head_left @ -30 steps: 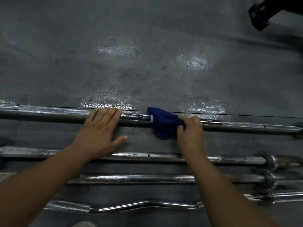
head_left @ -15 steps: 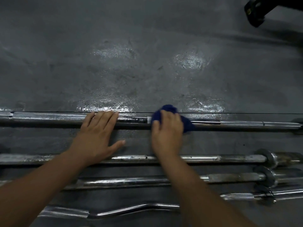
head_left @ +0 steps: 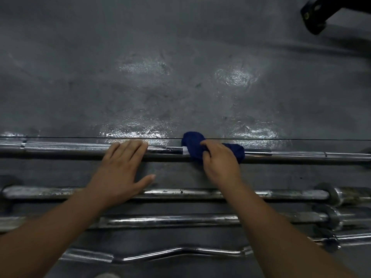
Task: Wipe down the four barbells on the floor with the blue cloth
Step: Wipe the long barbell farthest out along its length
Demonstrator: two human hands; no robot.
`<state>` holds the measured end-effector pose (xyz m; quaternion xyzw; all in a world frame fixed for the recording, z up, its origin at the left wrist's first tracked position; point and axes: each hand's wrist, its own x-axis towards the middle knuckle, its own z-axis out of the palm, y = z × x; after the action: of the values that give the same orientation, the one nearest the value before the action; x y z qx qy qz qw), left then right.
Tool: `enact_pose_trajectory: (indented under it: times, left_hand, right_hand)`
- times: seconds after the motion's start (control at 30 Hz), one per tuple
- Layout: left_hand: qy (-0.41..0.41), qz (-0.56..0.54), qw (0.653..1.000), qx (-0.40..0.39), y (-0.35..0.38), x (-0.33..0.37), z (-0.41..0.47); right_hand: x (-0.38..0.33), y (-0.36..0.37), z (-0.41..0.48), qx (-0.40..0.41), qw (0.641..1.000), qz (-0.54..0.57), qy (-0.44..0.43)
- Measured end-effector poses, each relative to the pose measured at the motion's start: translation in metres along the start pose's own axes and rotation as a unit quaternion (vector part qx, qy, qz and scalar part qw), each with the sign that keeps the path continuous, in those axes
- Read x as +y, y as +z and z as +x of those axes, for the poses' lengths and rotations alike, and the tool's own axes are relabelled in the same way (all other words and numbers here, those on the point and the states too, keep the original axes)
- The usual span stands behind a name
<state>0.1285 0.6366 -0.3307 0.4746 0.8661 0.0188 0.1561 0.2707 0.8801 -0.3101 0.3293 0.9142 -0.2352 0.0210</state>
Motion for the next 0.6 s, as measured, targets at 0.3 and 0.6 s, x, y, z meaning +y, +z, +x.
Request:
enact_pose_trajectory:
  times: [0.3,0.6]
  left_hand:
    - [0.020,-0.004,1.000,0.007,0.006,0.008,-0.015]
    - [0.032,0.005,0.999,-0.004,0.011,0.012,-0.024]
  right_hand:
    - [-0.004,0.012,-0.001,-0.041,0.998,-0.052,0.019]
    - [-0.020,0.038,-0.039,0.115,0.992,-0.034,0.048]
